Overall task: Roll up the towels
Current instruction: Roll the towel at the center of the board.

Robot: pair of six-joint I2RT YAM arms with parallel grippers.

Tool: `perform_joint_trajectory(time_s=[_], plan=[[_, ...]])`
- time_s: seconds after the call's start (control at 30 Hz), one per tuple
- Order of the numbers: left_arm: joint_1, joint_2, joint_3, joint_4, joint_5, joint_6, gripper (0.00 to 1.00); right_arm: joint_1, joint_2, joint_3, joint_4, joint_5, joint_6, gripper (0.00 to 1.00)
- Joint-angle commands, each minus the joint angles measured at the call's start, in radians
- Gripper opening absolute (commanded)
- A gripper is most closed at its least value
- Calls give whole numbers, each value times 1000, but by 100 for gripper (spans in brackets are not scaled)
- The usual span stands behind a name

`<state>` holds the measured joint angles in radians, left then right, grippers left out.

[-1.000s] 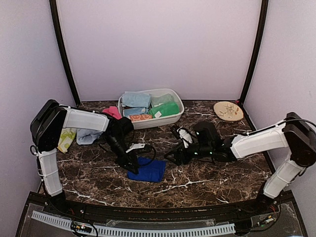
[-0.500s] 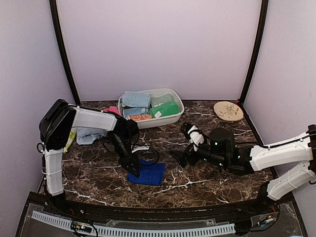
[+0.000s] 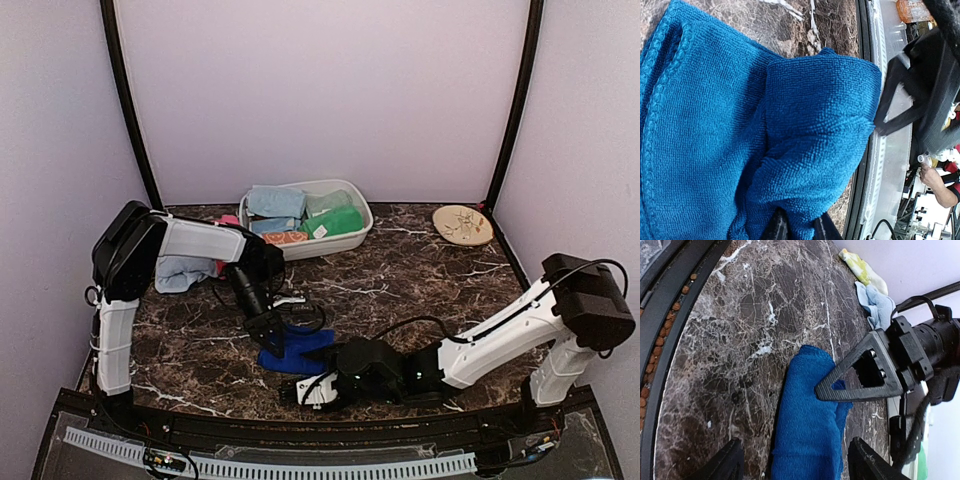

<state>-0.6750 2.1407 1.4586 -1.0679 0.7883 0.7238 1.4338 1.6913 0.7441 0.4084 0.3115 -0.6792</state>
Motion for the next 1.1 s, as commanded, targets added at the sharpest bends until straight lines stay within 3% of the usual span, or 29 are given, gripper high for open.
perform_joint_trajectory(time_s=[0.0,0.17,0.27,0.4,0.6,0.8,1.07], plan=[[-21,101,-30,50,-156,-3,20,6,110,78,71,19,-182,69],[-20,101,-32,42,-156,10,22,-41,195,123,86,8,-171,62],[-20,97,-38,45,-149,17,31,-77,232,133,75,-4,-118,60],[-11,59,-59,67,-124,19,37,-116,263,167,-11,-39,27,56],[17,1,-115,123,-135,4,48,-184,267,221,-193,-211,232,44],[140,-176,-181,234,-87,-50,58,-264,259,236,-309,-382,342,30],[260,-489,-382,415,-91,-92,58,-324,269,236,-340,-533,456,22]])
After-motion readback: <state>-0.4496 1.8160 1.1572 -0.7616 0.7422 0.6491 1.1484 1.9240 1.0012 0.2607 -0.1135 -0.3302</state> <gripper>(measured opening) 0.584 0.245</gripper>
